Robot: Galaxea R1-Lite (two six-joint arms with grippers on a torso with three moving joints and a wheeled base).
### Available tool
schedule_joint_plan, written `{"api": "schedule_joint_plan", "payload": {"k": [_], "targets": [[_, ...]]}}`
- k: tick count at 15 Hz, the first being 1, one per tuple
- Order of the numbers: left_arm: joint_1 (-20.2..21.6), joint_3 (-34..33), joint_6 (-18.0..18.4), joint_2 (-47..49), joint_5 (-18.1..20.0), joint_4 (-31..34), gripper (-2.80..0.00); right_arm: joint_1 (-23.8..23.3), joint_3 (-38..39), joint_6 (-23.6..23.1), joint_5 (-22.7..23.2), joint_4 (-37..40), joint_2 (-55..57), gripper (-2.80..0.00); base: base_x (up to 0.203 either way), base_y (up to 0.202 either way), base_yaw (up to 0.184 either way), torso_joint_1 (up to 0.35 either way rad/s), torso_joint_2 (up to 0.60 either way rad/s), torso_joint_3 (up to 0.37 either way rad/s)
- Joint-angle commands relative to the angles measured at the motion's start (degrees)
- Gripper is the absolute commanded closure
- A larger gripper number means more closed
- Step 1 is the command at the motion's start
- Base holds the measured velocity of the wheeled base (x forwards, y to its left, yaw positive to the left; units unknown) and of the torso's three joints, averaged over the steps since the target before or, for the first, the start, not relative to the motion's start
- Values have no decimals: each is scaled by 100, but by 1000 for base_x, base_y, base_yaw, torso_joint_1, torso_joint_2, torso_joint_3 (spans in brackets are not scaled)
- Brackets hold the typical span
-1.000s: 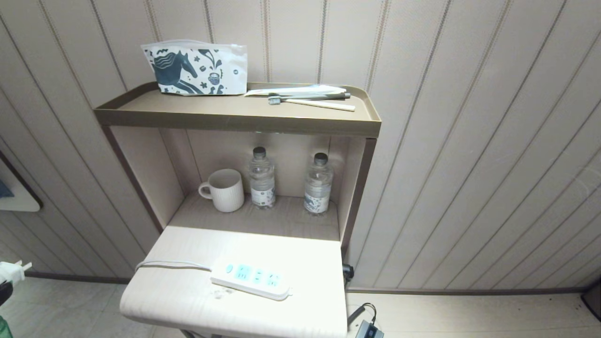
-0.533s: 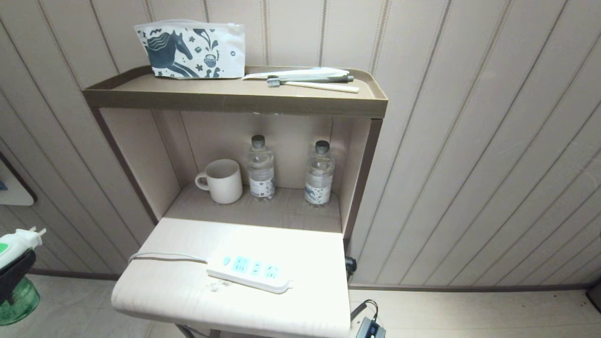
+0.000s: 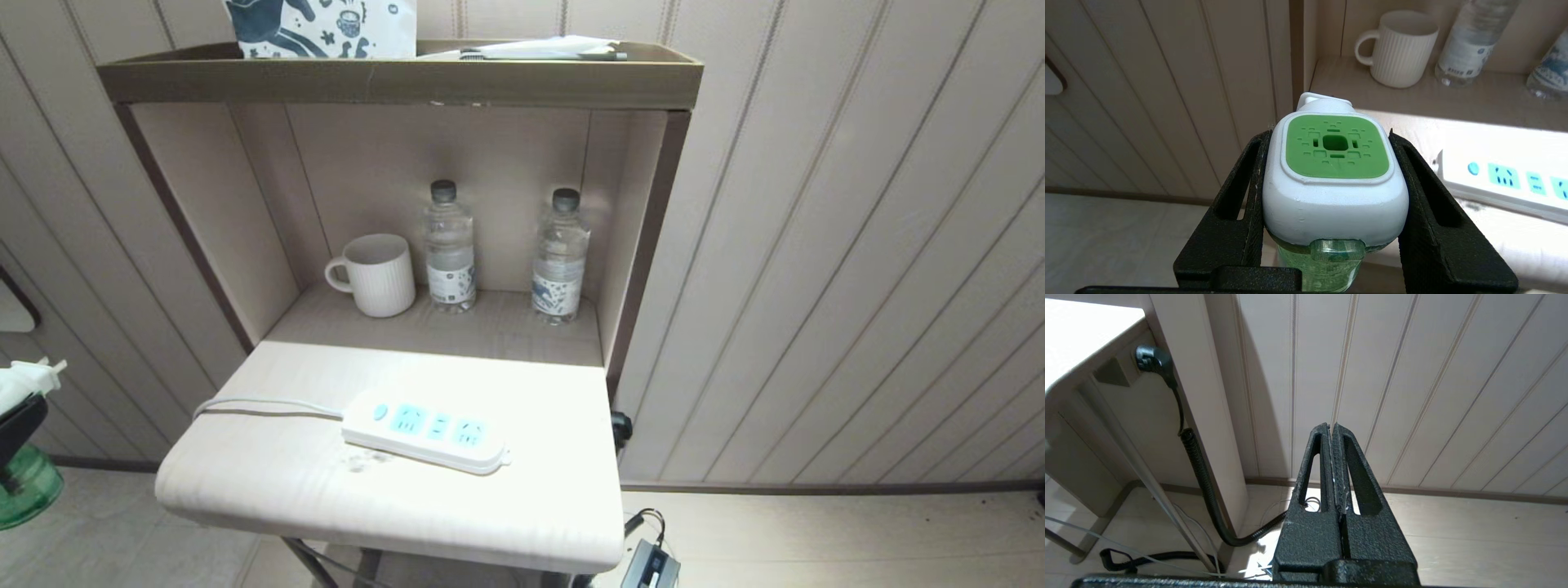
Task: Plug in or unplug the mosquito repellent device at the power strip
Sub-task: Place the mosquito repellent liquid on the table
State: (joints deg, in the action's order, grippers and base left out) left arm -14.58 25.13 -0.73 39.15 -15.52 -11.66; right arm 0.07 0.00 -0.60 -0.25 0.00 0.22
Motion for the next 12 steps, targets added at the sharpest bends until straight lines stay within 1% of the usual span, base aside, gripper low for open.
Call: {"api": "schedule_joint_plan", "payload": {"k": [1, 2, 4, 6, 9, 10, 12], "targets": [[-3, 333, -44, 337, -37, -18, 0, 1, 0, -2, -1, 0, 13, 0, 0, 0, 0, -201, 487, 281], [-9, 482, -116, 452, -55, -20, 0, 1, 0, -2, -1, 0, 13, 0, 0, 0, 0, -198, 503, 290], [-16, 642, -149, 587, -57, -21, 0, 1, 0, -2, -1, 0, 13, 0, 0, 0, 0, -198, 484, 284], [-19, 696, -166, 630, -57, -21, 0, 1, 0, -2, -1, 0, 13, 0, 0, 0, 0, -190, 474, 290], [-75, 947, -408, 1229, -51, -36, 0, 1, 0, -2, -1, 0, 13, 0, 0, 0, 0, -170, 463, 294], [-98, 994, -463, 1271, -48, -38, 0, 1, 0, -2, -1, 0, 13, 0, 0, 0, 0, -163, 469, 316], [-98, 994, -463, 1271, -48, -38, 0, 1, 0, -2, -1, 0, 13, 0, 0, 0, 0, -138, 455, 296]]}}
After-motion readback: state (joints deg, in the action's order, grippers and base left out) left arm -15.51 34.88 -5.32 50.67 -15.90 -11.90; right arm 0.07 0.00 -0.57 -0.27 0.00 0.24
